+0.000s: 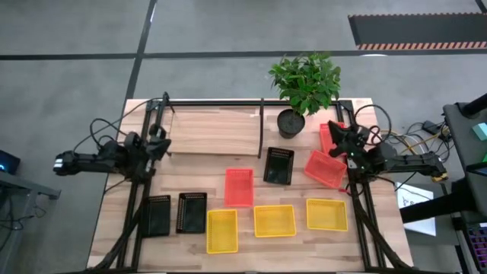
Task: Stack baskets on shelf by color
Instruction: Put the left yellow basket on the shelf
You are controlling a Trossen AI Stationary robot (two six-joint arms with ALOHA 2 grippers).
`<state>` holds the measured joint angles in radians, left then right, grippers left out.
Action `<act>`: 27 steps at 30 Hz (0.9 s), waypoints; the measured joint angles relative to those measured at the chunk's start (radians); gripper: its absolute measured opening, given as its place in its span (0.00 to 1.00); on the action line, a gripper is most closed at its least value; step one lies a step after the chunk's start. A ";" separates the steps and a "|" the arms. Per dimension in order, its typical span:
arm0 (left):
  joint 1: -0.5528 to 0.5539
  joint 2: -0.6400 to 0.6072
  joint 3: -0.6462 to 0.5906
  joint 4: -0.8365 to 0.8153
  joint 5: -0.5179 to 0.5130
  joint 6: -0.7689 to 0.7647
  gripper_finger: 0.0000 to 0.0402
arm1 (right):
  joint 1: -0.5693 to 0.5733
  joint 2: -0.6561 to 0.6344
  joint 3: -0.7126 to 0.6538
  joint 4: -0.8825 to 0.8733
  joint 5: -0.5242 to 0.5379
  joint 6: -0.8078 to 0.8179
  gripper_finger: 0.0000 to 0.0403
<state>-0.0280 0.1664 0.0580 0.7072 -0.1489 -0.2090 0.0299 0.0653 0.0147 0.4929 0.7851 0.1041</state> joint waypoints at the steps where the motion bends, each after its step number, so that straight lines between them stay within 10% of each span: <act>1: 0.000 0.025 0.018 0.002 -0.007 -0.021 0.00 | 0.000 0.001 0.000 0.048 0.005 -0.048 0.02; 11: -0.001 0.386 0.243 -0.016 -0.042 -0.123 0.00 | 0.000 0.001 0.000 0.254 -0.228 -0.355 0.02; 27: -0.255 0.929 0.648 -0.145 -0.138 -0.200 0.00 | 0.000 0.002 0.000 0.261 -0.235 -0.473 0.02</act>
<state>-0.2834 1.0956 0.7060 0.5622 -0.2864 -0.4091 0.0299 0.0677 0.0147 0.7537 0.5503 -0.3691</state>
